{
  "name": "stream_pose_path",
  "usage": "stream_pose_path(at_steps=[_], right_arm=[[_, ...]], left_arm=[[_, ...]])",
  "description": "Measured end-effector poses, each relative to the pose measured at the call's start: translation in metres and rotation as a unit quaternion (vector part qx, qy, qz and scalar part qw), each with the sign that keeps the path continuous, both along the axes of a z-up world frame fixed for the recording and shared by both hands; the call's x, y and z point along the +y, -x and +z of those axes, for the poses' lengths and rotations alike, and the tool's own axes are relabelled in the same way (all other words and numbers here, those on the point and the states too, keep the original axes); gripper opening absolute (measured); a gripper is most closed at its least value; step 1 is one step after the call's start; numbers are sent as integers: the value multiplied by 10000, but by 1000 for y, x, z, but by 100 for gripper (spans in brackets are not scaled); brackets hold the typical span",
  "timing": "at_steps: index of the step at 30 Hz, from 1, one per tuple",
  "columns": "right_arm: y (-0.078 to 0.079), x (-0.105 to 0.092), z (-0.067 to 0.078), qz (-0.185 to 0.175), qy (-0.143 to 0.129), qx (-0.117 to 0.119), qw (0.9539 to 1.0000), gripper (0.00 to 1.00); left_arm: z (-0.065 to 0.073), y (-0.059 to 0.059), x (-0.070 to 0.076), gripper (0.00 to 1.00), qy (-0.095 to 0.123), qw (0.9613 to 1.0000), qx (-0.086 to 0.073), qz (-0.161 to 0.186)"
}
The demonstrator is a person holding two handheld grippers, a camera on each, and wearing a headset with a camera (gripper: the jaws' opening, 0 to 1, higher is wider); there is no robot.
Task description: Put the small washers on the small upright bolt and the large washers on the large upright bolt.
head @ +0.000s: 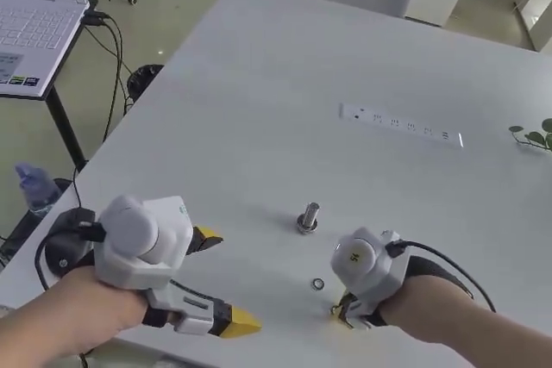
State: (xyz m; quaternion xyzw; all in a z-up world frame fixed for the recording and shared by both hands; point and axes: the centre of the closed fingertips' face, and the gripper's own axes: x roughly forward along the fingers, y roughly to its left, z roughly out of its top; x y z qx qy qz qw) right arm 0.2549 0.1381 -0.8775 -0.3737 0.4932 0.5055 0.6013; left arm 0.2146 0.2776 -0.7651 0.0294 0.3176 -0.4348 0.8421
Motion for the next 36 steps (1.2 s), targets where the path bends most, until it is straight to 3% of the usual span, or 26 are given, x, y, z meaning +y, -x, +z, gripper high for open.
stream_pose_path(at_steps=[18, 28, 36], right_arm=[[-31, -49, 14, -439, 156, -157, 9988, 12], [-66, -77, 35, -821, 147, -353, 9959, 12], [-87, -84, 51, -889, 122, -499, 9947, 12]], left_arm=[[1, -4, -8, 82, 16, 10000, -8, -67], [2, -6, -8, 82, 2, 10000, -26, -44], [1, -5, -7, 82, -28, 10000, -16, -30]])
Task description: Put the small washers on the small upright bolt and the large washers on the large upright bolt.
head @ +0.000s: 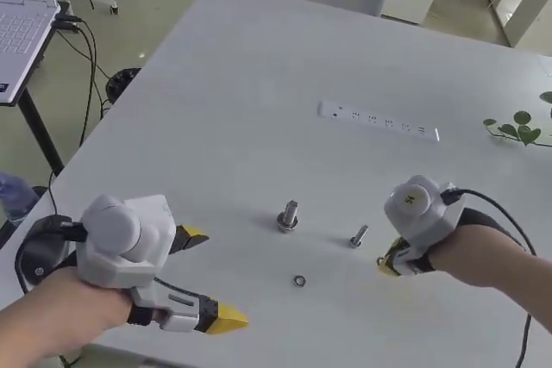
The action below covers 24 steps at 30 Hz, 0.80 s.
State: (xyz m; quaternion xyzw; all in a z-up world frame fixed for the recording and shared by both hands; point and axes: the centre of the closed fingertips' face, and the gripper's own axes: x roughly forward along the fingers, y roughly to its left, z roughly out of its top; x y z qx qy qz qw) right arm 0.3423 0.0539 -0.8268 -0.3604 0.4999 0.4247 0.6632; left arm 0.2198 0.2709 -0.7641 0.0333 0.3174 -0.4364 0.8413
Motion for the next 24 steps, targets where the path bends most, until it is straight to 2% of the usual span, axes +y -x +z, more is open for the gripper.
stream_pose_path(at_steps=[9, 20, 24], right_arm=[[-25, 6, 17, -51, -85, -181, 9998, 12], [-39, 19, 27, 5, -163, -256, 9995, 12], [-43, 24, 27, 54, -179, -256, 9995, 12]], left_arm=[[-1, 0, -1, 82, 6, 10000, 4, -5], [0, -6, 4, 82, -8, 10000, -16, 18], [-1, -6, 3, 83, -27, 10000, -4, -4]])
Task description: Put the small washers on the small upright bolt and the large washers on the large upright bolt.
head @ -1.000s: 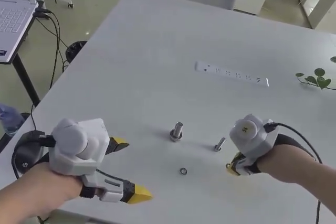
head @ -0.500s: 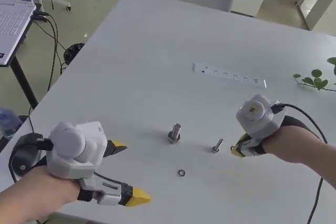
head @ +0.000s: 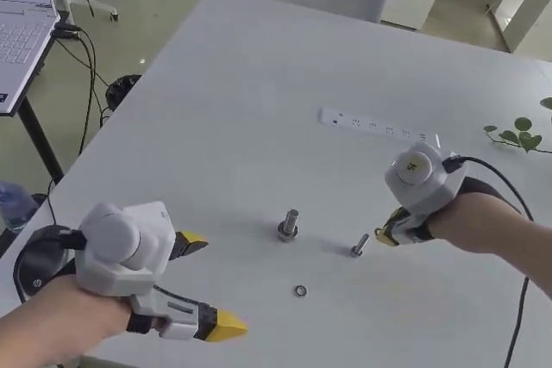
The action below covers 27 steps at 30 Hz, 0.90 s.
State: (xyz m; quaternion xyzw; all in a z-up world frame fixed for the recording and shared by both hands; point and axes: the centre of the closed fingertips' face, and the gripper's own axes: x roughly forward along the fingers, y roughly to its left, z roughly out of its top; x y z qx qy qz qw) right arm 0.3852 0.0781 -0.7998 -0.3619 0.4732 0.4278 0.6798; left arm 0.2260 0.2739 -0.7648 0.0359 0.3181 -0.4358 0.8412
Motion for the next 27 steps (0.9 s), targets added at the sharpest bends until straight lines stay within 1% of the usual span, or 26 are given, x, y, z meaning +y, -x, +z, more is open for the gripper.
stream_pose_path(at_steps=[5, 7, 11, 21, 23, 27], right_arm=[[-1, 6, -3, 98, 14, 31, 9999, 12], [-1, 7, -7, 118, 28, 58, 9999, 12], [1, 11, -9, 159, 19, 107, 9998, 12], [2, 12, -14, 219, 59, 155, 9996, 12], [1, 11, -14, 254, 126, 121, 9995, 12], [2, 11, -15, 264, 130, 145, 9995, 12]], left_arm=[[0, -1, 0, 82, -5, 10000, 22, -9], [0, -2, 0, 82, -1, 10000, 23, -4], [-1, -3, 0, 82, -10, 10000, 39, -5], [-4, -6, -1, 82, 2, 10000, 70, -13], [-4, -6, -1, 82, 8, 10000, 74, -15], [-3, -6, -1, 82, 13, 10000, 74, -7]])
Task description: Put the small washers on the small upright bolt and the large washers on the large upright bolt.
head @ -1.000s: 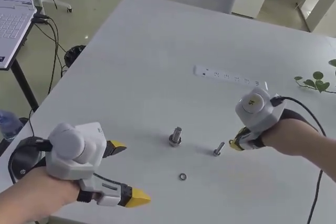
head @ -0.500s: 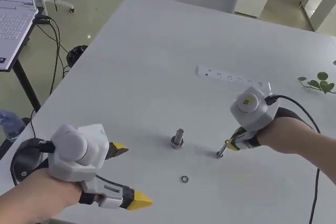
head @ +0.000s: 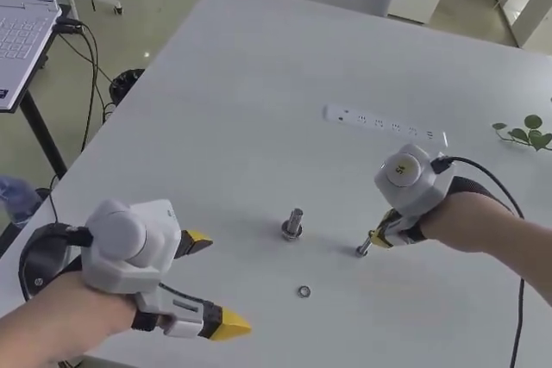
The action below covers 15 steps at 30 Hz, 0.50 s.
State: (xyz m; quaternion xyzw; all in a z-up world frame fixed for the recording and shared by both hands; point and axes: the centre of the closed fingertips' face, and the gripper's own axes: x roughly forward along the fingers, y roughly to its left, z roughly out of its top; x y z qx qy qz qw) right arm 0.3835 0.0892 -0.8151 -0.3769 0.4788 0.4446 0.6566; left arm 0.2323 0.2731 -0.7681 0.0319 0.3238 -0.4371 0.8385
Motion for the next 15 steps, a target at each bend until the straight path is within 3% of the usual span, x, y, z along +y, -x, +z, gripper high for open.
stream_pose_path(at_steps=[15], right_arm=[[1, 1, -7, 30, 36, 38, 10000, 12]], left_arm=[[-5, 1, 2, 82, -2, 10000, 61, 34]])
